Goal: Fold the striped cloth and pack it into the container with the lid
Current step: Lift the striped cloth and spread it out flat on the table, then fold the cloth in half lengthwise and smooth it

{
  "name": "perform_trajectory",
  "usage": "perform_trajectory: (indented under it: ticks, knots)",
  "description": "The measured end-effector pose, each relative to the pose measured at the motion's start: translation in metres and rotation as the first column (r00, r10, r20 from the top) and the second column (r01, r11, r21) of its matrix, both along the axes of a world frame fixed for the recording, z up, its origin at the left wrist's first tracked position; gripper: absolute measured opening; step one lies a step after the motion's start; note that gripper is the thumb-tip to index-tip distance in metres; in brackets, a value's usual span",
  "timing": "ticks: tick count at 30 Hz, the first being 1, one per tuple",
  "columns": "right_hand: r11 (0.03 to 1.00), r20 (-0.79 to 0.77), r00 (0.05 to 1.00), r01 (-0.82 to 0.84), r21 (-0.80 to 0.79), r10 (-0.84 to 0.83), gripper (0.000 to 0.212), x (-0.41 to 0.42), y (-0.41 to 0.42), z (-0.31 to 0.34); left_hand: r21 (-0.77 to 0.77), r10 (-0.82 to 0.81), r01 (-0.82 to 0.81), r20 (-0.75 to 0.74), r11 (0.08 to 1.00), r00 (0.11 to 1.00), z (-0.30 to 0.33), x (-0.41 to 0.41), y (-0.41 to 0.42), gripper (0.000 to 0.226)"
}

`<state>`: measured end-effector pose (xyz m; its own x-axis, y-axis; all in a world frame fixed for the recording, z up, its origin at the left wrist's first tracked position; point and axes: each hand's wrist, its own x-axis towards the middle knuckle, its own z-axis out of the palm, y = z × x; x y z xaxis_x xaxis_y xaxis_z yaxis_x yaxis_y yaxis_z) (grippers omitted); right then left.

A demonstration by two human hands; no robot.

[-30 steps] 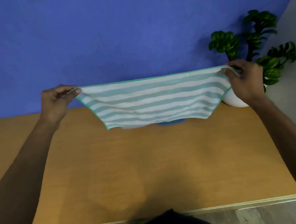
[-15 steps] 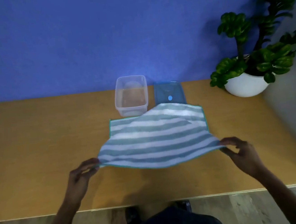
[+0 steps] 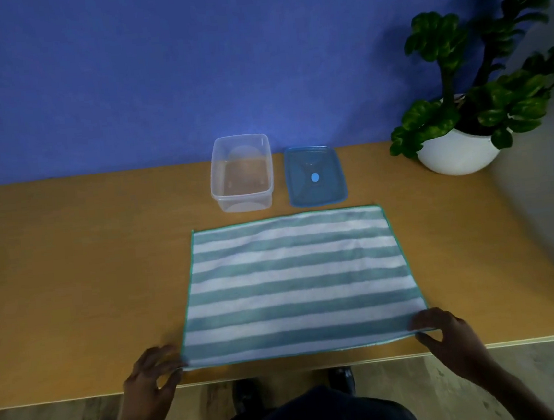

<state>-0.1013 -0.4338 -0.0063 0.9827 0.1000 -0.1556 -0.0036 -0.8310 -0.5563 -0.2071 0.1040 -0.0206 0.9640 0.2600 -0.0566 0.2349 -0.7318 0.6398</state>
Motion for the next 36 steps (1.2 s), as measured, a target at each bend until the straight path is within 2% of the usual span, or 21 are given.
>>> perform_trajectory:
  ticks: [4, 6, 8, 12, 15, 18, 22, 26, 29, 32, 36]
  knots:
    - [1.000, -0.027, 1.000, -0.006, 0.013, 0.006, 0.046, -0.004, 0.003, 0.004, 0.124, -0.034, 0.038, -0.039, 0.992, 0.999, -0.004, -0.003, 0.003, 0.033]
    - [0.999, -0.031, 1.000, 0.000, 0.044, 0.002, 0.030, -0.006, 0.003, 0.008, 0.170, -0.032, 0.047, -0.085, 0.984, 0.996, -0.001, -0.002, 0.001, 0.022]
    - [0.999, 0.008, 1.000, 0.024, 0.044, -0.025, 0.017, -0.005, 0.003, 0.008, 0.238, -0.041, 0.070, -0.123, 0.969, 0.992, 0.003, 0.001, -0.004, 0.026]
    - [0.982, 0.070, 0.986, 0.159, -0.105, -0.153, 0.029, -0.006, -0.005, -0.003, 0.298, -0.050, 0.092, -0.144, 0.950, 0.988, 0.006, 0.012, -0.024, 0.039]
    - [0.944, 0.037, 0.968, 0.250, -0.215, -0.248, 0.045, -0.010, -0.007, -0.011, 0.306, -0.077, 0.140, -0.209, 0.942, 0.975, 0.002, 0.017, -0.036, 0.035]
    - [0.925, 0.022, 0.952, 0.302, -0.232, -0.305, 0.044, -0.015, -0.008, -0.015, 0.345, -0.068, 0.140, -0.212, 0.928, 0.975, 0.002, 0.022, -0.042, 0.030]
    - [0.909, 0.013, 0.931, 0.359, -0.210, -0.365, 0.036, -0.019, -0.005, -0.009, 0.367, -0.069, 0.076, -0.034, 0.927, 0.997, 0.013, 0.046, -0.065, 0.034]
    - [0.906, -0.045, 0.913, 0.396, -0.152, -0.406, 0.038, -0.018, -0.005, -0.008, 0.314, -0.243, 0.197, 0.116, 0.929, 0.963, 0.020, 0.093, -0.109, 0.030]
    - [0.909, -0.138, 0.899, 0.406, -0.097, -0.417, 0.032, -0.012, -0.008, -0.011, 0.293, -0.409, 0.359, 0.130, 0.886, 0.903, 0.025, 0.128, -0.146, 0.024]
    - [0.910, -0.226, 0.886, 0.414, -0.014, -0.406, 0.013, -0.005, -0.009, -0.010, 0.305, -0.533, 0.482, 0.113, 0.822, 0.838, 0.034, 0.158, -0.181, 0.021]
    - [0.893, -0.189, 0.892, 0.435, 0.117, -0.411, 0.008, -0.002, 0.000, 0.005, 0.289, -0.599, 0.558, 0.073, 0.778, 0.797, 0.045, 0.188, -0.222, 0.019]
